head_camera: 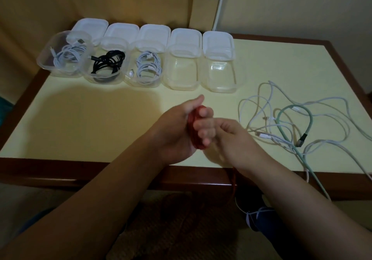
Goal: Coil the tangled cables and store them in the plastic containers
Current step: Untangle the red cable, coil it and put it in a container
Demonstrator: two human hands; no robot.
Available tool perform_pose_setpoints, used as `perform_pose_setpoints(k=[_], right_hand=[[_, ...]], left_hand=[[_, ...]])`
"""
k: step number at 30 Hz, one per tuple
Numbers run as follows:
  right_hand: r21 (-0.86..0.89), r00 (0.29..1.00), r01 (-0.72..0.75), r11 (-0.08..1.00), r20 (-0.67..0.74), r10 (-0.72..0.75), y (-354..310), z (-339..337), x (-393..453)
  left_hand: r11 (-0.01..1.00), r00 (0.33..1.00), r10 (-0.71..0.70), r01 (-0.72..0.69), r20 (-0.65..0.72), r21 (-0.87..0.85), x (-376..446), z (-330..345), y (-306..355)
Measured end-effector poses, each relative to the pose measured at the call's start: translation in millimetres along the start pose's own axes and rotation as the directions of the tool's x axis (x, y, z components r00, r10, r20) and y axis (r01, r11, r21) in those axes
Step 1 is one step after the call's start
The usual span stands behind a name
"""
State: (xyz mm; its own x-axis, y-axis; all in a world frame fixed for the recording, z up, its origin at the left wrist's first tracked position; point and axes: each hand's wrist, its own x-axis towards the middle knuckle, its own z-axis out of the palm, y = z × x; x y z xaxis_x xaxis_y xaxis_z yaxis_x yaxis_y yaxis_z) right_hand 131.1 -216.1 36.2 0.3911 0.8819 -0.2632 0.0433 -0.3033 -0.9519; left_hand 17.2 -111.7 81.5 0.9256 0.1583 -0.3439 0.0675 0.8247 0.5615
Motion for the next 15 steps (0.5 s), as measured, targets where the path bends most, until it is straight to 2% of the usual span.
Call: perform_pose_setpoints(k=[2, 3, 6, 8, 10, 12, 15], right_hand=[[-0.054, 0.996, -0.073, 0.996, 0.051, 0.076, -1.1, 6.0, -8.3], [-0.105, 0.994, -0.083, 0.991, 0.058, 0.090, -5.1, 8.4, -12.2], [-0.332, 0.996, -0.035, 0.943, 0.062, 0.059, -16.8, 14.2, -22.4], [-0.423, 0.998, -0.039, 0.906, 0.024, 0.054, -22.2, 17.0, -26.7], [-0.478, 1.000, -0.024, 0.878, -0.010, 0.022, -27.1, 17.9, -31.2], [-0.463, 0.999, 0.021, 0.886, -0.034, -0.042, -34.4, 17.2, -35.2], [-0.367, 0.989, 0.097, 0.925, -0.072, -0.133, -43.5, 15.2, -40.1]], left_hand=[[0.982, 0.989, 0.092, -0.109, -0.114, -0.156, 1.2, -5.0, 3.6], [0.968, 0.972, 0.143, -0.177, -0.185, -0.180, 2.2, -8.6, 4.9], [0.948, 0.903, 0.248, -0.300, -0.350, -0.102, 8.6, -14.0, 3.5], [0.950, 0.867, 0.307, -0.306, -0.393, 0.065, 13.9, -13.0, 0.3], [0.904, 0.825, 0.400, -0.283, -0.399, 0.321, 15.4, -12.3, -0.3], [0.777, 0.794, 0.497, -0.225, -0.352, 0.588, 12.5, -14.4, 1.5], [0.519, 0.818, 0.538, -0.132, -0.203, 0.844, 5.7, -16.0, 0.8]])
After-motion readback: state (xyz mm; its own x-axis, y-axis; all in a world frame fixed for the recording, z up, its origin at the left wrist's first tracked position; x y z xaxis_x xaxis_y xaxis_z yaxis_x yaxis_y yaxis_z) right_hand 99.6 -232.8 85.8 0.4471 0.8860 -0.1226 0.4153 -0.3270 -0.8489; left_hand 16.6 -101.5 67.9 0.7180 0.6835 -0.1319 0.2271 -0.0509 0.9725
